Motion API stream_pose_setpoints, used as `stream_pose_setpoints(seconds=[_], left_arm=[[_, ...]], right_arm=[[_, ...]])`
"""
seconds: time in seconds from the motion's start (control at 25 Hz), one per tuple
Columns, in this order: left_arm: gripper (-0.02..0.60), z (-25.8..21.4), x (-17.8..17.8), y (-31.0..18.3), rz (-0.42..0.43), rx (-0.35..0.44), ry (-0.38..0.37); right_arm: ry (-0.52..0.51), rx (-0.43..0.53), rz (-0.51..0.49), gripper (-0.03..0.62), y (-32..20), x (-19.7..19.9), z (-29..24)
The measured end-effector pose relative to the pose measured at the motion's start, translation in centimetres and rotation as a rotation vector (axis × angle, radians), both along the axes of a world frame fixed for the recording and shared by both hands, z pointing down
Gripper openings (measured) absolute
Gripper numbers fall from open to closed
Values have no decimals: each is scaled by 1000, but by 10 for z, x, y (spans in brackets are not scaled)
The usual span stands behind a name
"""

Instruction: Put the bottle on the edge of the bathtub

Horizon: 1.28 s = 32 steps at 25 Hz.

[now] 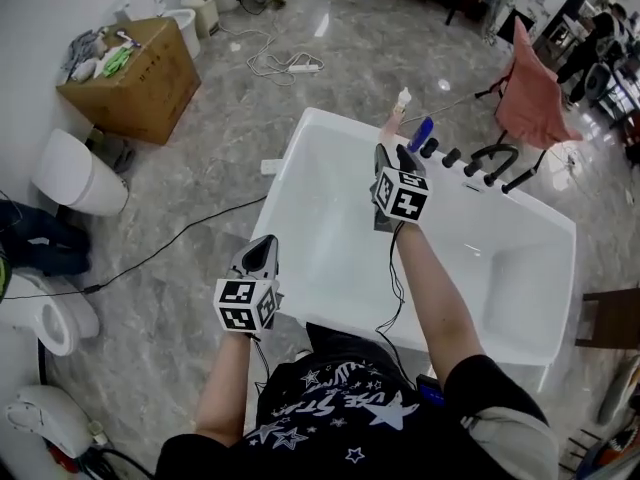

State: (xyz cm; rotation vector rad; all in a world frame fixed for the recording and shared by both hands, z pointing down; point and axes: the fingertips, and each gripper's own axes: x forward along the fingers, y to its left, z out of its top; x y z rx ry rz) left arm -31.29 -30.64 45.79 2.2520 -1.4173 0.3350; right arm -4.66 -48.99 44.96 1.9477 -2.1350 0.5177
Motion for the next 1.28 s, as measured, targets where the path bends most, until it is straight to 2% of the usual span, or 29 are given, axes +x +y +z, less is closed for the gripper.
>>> stream_pose_setpoints(seconds=[0.32, 0.44, 0.56, 0.72, 0.88, 1.08, 1.28], left_arm=[[15, -41, -26, 95, 14, 76, 11], [15, -49, -32, 136, 28, 94, 25], [15, -49, -33, 167, 47, 98, 42], [15, -37, -19, 197, 85, 73, 56], [15, -37, 5, 218, 100, 78, 62], [15, -44, 22, 235, 88, 86, 46], [15, -49, 48, 258, 19, 83, 40]], right_arm=[[-70, 10, -85, 84, 138, -59, -35], [-96, -28, -87, 29, 198, -69, -38], [-119, -51, -79, 17, 254, -71, -41], [-122, -51, -87, 14, 310, -63, -48], [-113, -33, -113, 14, 343, -43, -51], [-151, -23, -113, 14, 365, -18, -49], [-158, -36, -164, 14, 394, 22, -48]])
